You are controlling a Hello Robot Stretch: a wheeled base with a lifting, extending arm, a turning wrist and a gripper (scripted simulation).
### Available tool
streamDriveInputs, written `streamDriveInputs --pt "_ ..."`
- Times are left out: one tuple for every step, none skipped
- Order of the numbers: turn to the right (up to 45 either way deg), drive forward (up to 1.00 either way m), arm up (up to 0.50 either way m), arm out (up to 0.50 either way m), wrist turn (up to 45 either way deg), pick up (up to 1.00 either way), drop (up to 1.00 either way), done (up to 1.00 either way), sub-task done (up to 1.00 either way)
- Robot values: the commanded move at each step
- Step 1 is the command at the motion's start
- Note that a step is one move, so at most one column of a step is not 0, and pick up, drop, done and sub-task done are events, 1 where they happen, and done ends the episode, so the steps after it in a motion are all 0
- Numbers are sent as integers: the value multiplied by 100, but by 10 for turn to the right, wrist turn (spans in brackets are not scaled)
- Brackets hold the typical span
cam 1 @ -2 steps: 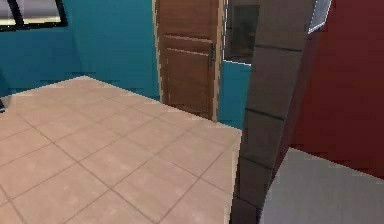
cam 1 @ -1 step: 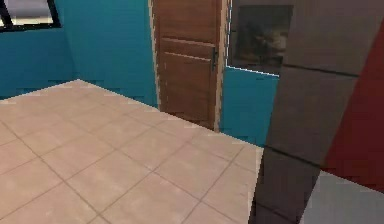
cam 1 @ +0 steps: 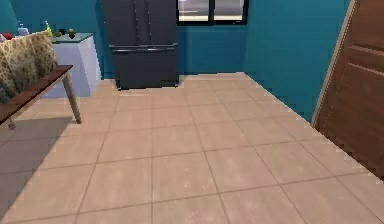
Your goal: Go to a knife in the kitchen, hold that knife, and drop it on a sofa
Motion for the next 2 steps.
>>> streamDriveInputs --pt "-210 0 0 0 0 0 0 0 0" --pt "0 45 0 0 0 0 0 0 0"
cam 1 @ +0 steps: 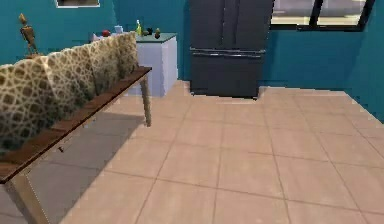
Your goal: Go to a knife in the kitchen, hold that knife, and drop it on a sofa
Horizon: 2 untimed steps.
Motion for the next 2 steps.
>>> streamDriveInputs --pt "-450 0 0 0 0 0 0 0 0" --pt "-300 0 0 0 0 0 0 0 0"
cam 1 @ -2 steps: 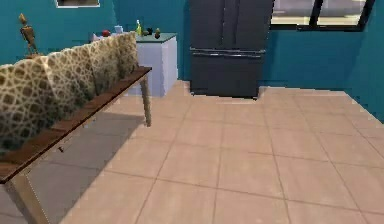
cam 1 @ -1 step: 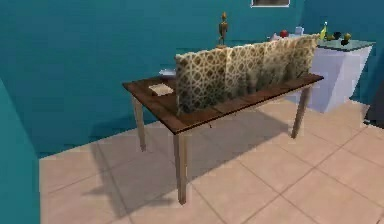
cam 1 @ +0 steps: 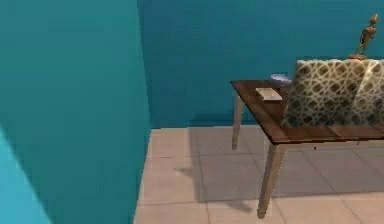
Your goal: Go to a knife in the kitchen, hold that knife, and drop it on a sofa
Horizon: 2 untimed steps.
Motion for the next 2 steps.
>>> streamDriveInputs --pt "0 95 0 0 0 0 0 0 0" --pt "-210 0 0 0 0 0 0 0 0"
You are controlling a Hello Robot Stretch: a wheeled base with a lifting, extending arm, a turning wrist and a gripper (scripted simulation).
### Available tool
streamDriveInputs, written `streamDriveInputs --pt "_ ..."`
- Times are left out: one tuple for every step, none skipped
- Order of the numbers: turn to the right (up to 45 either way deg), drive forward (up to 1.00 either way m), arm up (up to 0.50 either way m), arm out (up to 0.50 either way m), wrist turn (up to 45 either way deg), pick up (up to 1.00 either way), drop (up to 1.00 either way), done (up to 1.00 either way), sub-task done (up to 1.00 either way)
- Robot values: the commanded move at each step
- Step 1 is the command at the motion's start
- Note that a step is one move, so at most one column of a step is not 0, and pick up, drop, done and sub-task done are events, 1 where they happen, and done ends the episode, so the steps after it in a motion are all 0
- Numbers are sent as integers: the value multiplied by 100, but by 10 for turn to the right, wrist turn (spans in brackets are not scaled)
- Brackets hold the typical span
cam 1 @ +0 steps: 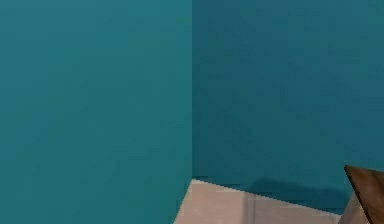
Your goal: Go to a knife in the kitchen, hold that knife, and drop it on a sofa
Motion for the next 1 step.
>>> streamDriveInputs --pt "-30 0 0 0 0 0 0 0 0"
